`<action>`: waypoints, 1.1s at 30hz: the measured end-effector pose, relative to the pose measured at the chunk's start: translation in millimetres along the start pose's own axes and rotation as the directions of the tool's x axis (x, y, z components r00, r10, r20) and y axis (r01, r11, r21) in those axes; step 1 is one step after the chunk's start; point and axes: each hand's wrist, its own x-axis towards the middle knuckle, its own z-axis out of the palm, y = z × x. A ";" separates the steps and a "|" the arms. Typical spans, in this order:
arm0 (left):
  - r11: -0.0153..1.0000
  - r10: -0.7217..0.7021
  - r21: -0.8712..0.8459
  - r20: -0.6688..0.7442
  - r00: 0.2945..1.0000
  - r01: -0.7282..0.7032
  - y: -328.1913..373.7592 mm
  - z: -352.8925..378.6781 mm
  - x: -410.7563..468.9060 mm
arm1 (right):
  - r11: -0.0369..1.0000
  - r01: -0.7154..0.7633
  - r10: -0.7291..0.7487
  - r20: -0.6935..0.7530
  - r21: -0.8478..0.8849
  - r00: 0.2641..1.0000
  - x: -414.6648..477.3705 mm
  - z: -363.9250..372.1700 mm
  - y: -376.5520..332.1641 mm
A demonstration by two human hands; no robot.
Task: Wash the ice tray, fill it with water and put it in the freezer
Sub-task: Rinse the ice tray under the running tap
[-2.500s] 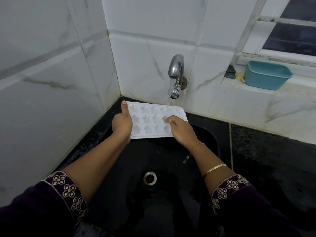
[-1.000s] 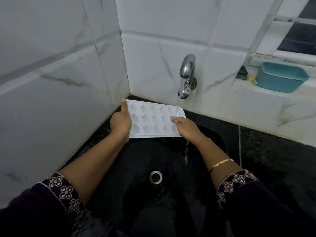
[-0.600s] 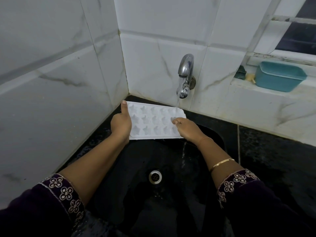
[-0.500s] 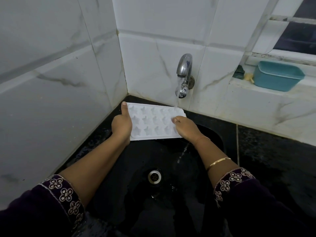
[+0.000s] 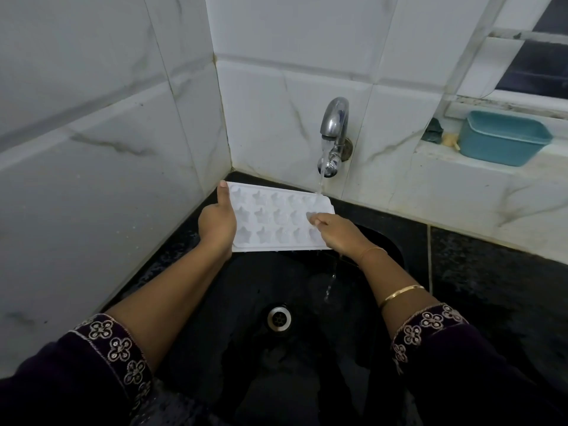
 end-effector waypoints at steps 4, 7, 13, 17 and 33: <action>0.997 -0.048 -0.064 0.012 0.999 0.049 -1.0 3.6 -0.3 | 0.968 -0.038 0.016 -0.089 -0.249 0.996 -1.5 0.1 -5.5; 0.994 -0.074 -0.077 0.008 0.997 0.074 -1.5 2.8 0.0 | 0.991 0.008 -0.018 -0.075 -0.132 0.997 1.9 5.5 -9.4; 0.997 -0.057 -0.060 -0.009 0.998 0.056 -0.7 -2.6 -0.8 | 0.983 0.008 -0.005 -0.015 0.184 1.000 -1.2 10.6 -3.1; 1.000 -0.007 -0.019 -0.010 1.000 0.007 0.5 -2.6 -2.3 | 1.000 0.013 -0.014 -0.052 -0.025 0.999 1.7 11.0 3.2; 1.000 -0.007 -0.026 -0.026 1.000 0.006 -1.3 -29.8 -2.2 | 0.994 -0.033 0.045 -0.123 0.100 0.991 9.6 16.8 -2.0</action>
